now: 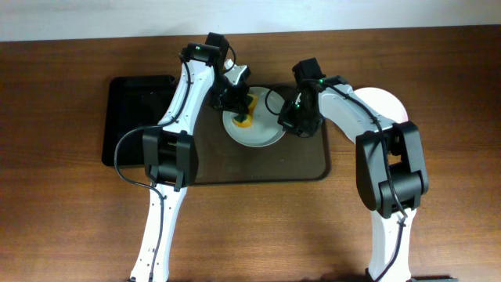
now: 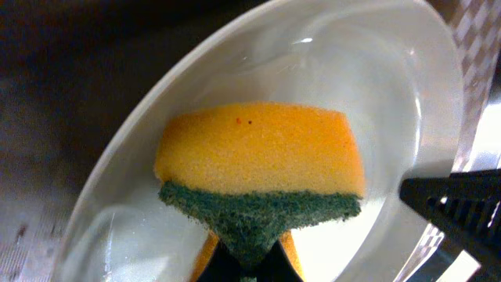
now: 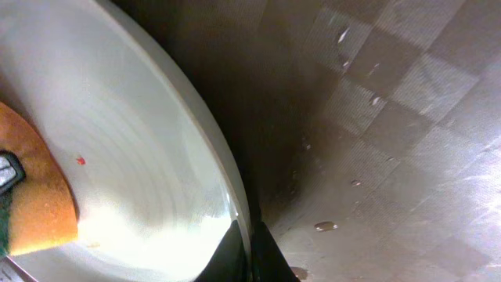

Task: Clean dirty plates on tray and stack at the side
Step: 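Scrub the held plate with the sponge in left gripper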

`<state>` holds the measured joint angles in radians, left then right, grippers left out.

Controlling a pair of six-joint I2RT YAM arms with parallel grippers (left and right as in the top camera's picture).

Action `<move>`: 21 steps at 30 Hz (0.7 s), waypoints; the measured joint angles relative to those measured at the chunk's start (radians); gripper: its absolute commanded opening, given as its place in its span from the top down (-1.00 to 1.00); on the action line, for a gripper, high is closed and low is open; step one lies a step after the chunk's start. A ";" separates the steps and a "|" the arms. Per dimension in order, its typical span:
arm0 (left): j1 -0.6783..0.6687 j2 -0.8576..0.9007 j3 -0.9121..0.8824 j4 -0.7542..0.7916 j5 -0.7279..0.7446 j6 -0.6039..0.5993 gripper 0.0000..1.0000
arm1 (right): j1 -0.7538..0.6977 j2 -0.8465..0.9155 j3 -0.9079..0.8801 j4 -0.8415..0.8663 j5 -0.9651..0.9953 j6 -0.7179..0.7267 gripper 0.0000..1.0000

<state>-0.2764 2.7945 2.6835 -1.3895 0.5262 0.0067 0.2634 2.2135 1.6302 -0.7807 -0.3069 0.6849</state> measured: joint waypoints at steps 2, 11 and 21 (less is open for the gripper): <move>0.000 0.003 0.000 0.007 0.012 -0.007 0.99 | -0.001 0.000 0.000 0.000 0.003 0.000 0.92; -0.053 0.031 -0.005 -0.049 0.196 0.060 0.99 | -0.001 0.000 0.000 0.000 0.003 -0.001 0.92; 0.018 0.038 -0.011 0.077 0.199 -0.003 0.99 | -0.002 0.000 0.000 0.007 -0.023 -0.008 0.92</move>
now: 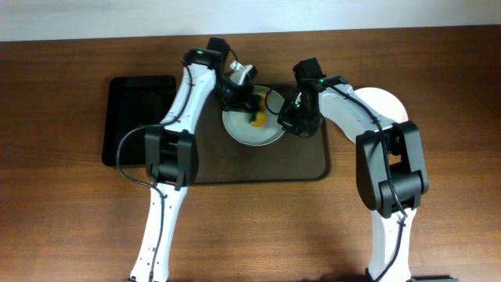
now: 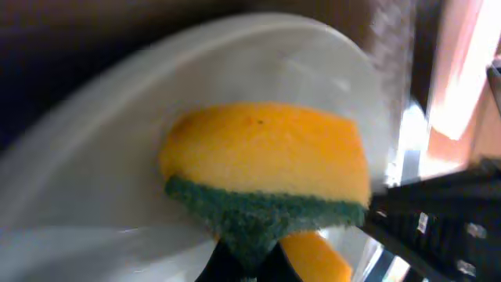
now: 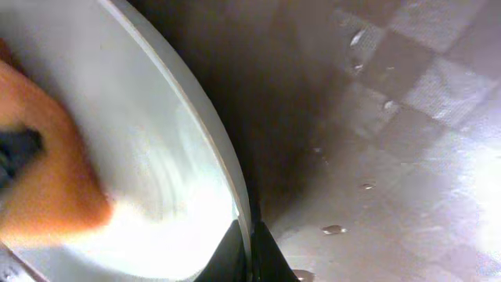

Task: Clean dirty plates on tray and stack at the side
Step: 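Scrub the held plate with the sponge in left gripper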

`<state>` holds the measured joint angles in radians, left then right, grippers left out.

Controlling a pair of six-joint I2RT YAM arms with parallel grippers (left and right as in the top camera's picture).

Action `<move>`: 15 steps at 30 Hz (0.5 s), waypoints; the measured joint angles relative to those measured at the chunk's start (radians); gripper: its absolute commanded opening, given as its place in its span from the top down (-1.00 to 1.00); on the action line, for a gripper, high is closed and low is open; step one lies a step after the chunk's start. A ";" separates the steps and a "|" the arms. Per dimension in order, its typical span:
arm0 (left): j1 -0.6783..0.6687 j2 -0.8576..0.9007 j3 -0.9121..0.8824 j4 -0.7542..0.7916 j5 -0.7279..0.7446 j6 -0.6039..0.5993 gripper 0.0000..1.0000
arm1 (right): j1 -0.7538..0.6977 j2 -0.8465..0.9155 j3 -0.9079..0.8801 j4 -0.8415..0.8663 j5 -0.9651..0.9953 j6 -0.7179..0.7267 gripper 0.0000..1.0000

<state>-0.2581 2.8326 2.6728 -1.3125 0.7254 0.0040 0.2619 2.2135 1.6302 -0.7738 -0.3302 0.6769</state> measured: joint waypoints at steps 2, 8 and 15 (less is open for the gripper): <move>0.029 -0.001 0.002 0.011 -0.034 -0.020 0.99 | 0.001 0.000 -0.003 0.002 -0.013 -0.002 0.92; 0.078 -0.014 0.008 -0.023 -0.130 -0.035 0.99 | 0.000 0.000 -0.051 0.087 -0.093 -0.013 0.92; 0.078 -0.036 0.019 -0.148 -0.289 -0.036 0.99 | 0.000 0.000 -0.076 0.103 -0.162 -0.035 0.92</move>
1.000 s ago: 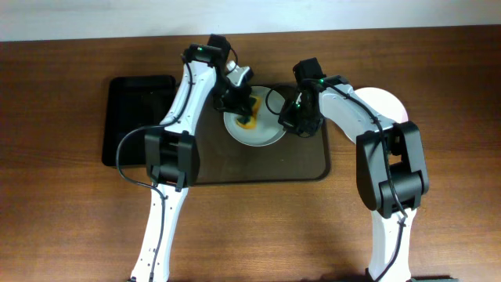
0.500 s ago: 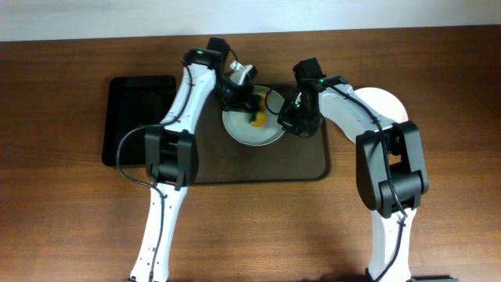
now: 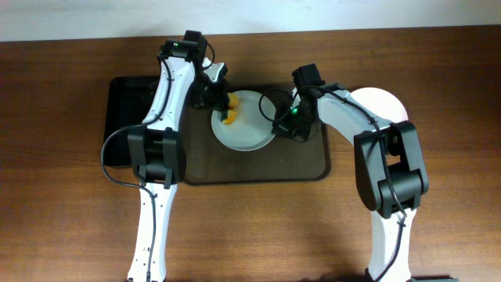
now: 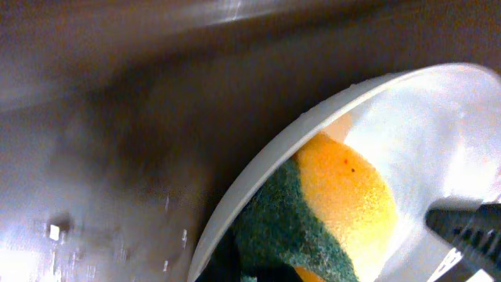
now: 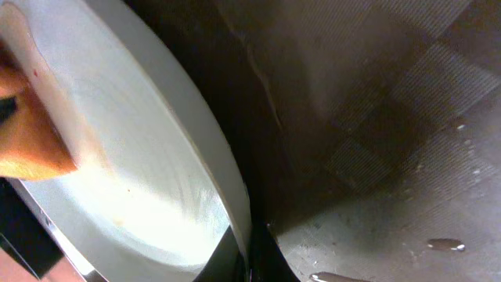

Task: Clean dirty plates on tray and stack at the side
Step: 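Scrub the held plate with the sponge in left gripper, then lift the sponge off the plate with left gripper to the tray's left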

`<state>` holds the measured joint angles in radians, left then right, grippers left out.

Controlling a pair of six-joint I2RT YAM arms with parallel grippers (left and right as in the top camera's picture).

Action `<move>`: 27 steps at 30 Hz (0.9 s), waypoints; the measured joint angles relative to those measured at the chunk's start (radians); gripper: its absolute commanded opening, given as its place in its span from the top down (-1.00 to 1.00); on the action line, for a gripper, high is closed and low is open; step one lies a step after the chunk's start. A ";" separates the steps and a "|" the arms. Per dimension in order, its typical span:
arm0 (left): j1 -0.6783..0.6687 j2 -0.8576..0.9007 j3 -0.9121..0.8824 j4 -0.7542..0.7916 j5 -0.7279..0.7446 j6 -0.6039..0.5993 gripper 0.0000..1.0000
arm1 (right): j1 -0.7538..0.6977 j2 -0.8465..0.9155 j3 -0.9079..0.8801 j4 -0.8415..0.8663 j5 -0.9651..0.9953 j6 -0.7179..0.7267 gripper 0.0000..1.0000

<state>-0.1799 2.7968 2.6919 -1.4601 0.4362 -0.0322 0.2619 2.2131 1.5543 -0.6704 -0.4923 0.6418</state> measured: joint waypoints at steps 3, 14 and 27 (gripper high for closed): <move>-0.004 -0.001 0.003 -0.110 -0.019 0.073 0.99 | 0.000 0.000 -0.001 -0.008 -0.005 -0.018 0.92; -0.042 -0.007 0.003 -0.180 -0.150 0.074 0.99 | 0.000 -0.002 -0.003 -0.011 -0.008 -0.041 0.92; -0.078 -0.016 0.003 0.013 -0.089 0.032 0.99 | -0.014 -0.003 -0.003 -0.011 -0.003 -0.017 0.92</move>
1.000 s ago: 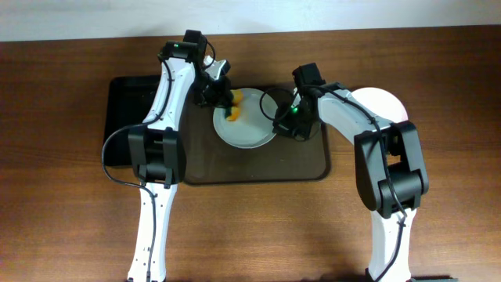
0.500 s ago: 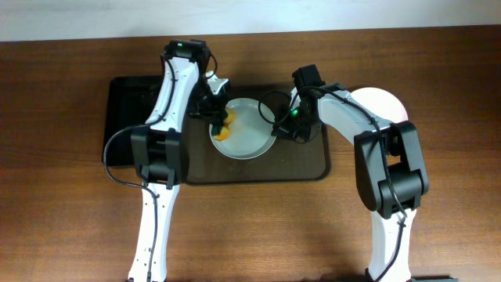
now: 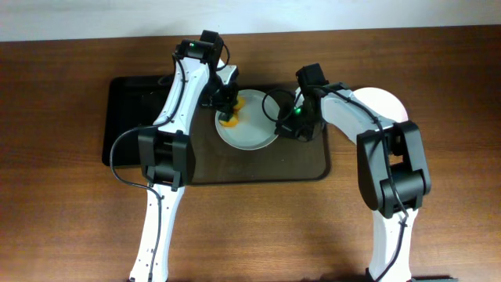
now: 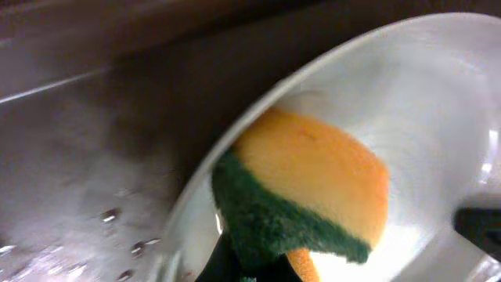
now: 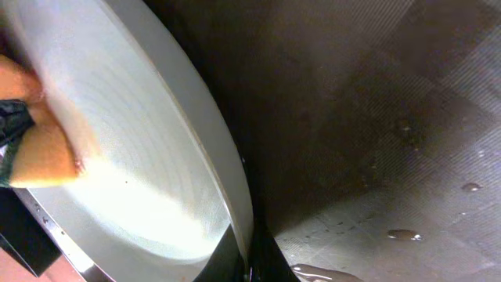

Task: Clean dirty plates on tray and stack at the side
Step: 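Lift the sponge off the plate with left gripper to the tray's left, then lift the cleaned plate with right gripper and carry it right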

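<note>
A white plate (image 3: 250, 129) sits tilted over the brown tray (image 3: 305, 168). My right gripper (image 5: 249, 262) is shut on the plate's right rim (image 5: 227, 180). My left gripper (image 4: 249, 270) is shut on a yellow and green sponge (image 4: 313, 188), pressed against the plate's upper left part (image 3: 229, 119). In the right wrist view the sponge (image 5: 39, 153) shows at the plate's far side. Another white plate (image 3: 383, 106) lies on the table right of the tray.
A black tray (image 3: 133, 117) lies on the table left of the brown tray. Water drops (image 5: 403, 233) dot the brown tray's wet mat. Both arms reach in from the near side across the wooden table (image 3: 258, 227).
The left gripper with the sponge has shifted slightly right and down on the plate. The plate itself has moved a little to the right. The right gripper still holds the rim.
The sponge was first on the plate's upper middle, then further right near its centre, then at the upper left rim as the plate shifted left. Now it is on the upper left part. The right gripper held the rim throughout.
</note>
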`<state>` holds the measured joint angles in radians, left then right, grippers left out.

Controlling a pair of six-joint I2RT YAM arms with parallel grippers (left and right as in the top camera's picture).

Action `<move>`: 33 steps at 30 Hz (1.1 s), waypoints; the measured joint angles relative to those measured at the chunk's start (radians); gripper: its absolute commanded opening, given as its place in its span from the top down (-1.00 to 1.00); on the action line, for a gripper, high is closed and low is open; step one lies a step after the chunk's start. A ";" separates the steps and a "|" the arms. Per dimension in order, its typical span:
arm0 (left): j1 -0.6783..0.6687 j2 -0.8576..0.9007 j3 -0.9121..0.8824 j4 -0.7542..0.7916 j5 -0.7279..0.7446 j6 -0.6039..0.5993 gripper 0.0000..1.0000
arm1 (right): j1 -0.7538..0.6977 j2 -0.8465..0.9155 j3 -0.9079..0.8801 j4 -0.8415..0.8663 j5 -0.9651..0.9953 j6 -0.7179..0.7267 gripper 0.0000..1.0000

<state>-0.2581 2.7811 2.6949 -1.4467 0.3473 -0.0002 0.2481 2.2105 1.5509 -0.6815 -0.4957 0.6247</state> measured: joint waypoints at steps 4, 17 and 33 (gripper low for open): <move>0.012 0.012 0.000 0.004 0.124 0.015 0.99 | 0.000 -0.001 0.000 0.000 0.001 0.000 0.92; 0.233 0.072 0.275 -0.237 0.433 0.124 0.99 | 0.000 -0.002 0.000 -0.005 0.002 -0.039 0.92; 0.162 0.037 0.314 -0.240 0.065 0.068 0.99 | 0.221 -0.422 -0.037 -0.306 0.860 -0.088 0.91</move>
<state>-0.0959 2.8182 3.0085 -1.6867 0.4126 0.0681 0.4694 1.7882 1.5143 -0.9878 0.3645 0.5369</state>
